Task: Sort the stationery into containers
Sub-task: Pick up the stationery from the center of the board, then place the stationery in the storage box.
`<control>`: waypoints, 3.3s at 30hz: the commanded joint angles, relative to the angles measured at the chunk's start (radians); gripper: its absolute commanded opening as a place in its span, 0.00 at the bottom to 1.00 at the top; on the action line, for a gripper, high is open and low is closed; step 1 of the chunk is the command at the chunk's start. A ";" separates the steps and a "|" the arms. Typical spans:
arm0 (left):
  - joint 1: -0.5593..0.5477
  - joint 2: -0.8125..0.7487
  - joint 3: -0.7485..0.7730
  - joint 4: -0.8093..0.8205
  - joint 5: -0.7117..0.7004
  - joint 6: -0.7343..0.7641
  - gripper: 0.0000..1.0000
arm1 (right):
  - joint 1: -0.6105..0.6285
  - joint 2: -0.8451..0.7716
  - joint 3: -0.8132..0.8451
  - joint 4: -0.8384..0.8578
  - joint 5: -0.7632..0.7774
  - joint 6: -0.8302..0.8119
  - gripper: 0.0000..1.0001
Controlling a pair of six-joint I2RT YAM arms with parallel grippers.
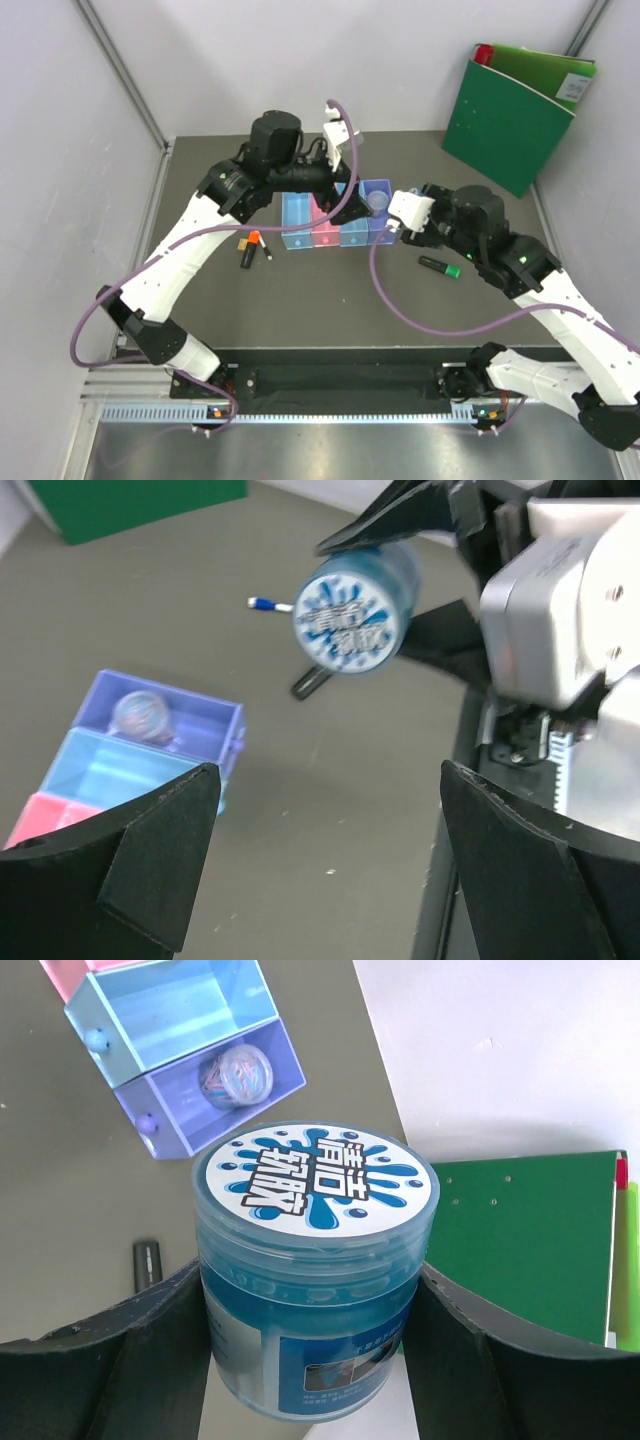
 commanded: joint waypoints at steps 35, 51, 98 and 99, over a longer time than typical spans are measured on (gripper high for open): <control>-0.016 0.238 0.048 0.539 0.303 -0.352 0.94 | 0.162 -0.007 0.170 0.048 0.287 0.001 0.02; -0.070 0.273 0.074 0.610 0.395 -0.403 0.94 | 0.185 -0.002 0.144 0.110 0.322 -0.008 0.01; 0.040 0.106 -0.088 0.217 0.025 -0.024 0.04 | 0.123 -0.147 0.071 -0.039 0.210 0.080 1.00; 0.057 0.098 -0.103 0.199 0.022 -0.021 0.04 | 0.117 -0.148 0.072 -0.062 0.199 0.080 1.00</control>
